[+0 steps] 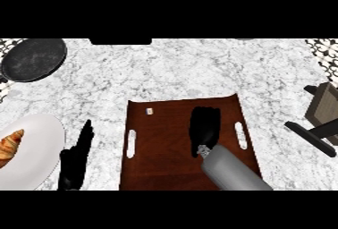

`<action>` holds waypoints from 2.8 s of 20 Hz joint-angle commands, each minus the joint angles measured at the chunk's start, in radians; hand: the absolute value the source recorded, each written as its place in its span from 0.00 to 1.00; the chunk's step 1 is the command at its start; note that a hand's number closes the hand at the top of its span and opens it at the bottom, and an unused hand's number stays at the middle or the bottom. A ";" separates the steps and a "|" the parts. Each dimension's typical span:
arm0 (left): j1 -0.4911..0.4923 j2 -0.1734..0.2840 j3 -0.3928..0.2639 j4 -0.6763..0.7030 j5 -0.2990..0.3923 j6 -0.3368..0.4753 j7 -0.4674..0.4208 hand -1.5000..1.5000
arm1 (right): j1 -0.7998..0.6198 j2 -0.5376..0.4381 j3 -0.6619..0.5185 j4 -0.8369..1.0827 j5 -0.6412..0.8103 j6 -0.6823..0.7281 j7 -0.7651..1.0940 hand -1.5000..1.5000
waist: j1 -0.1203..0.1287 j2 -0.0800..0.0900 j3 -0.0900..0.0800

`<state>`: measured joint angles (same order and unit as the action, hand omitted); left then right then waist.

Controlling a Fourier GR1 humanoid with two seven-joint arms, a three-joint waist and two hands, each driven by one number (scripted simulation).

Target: Pick the sweet potato from the tray and place it in the tiered basket

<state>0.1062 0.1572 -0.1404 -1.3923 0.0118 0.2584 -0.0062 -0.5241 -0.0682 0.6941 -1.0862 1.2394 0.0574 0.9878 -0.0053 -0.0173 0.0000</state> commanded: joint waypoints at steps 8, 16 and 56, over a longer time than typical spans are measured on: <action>0.086 0.004 0.077 -0.002 0.029 0.059 0.004 0.50 | 0.141 -0.365 -0.495 -0.390 -0.442 0.000 -0.178 1.00 | -0.198 -0.040 0.002; 0.117 0.010 0.089 -0.029 0.040 0.059 0.007 0.50 | 0.064 -0.598 -0.900 -0.659 -0.761 0.113 -0.231 1.00 | -0.212 -0.051 0.000; -0.052 -0.055 0.007 0.094 -0.044 -0.031 -0.046 0.50 | -0.142 -1.233 -1.056 -0.036 -1.062 0.389 -0.468 1.00 | 0.028 0.023 -0.001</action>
<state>0.0513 0.1177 -0.1329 -1.3628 -0.0256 0.2348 -0.0026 -0.6274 -1.3256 -0.4297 -1.1532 0.1402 0.4801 0.5062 0.0243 0.0039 0.0004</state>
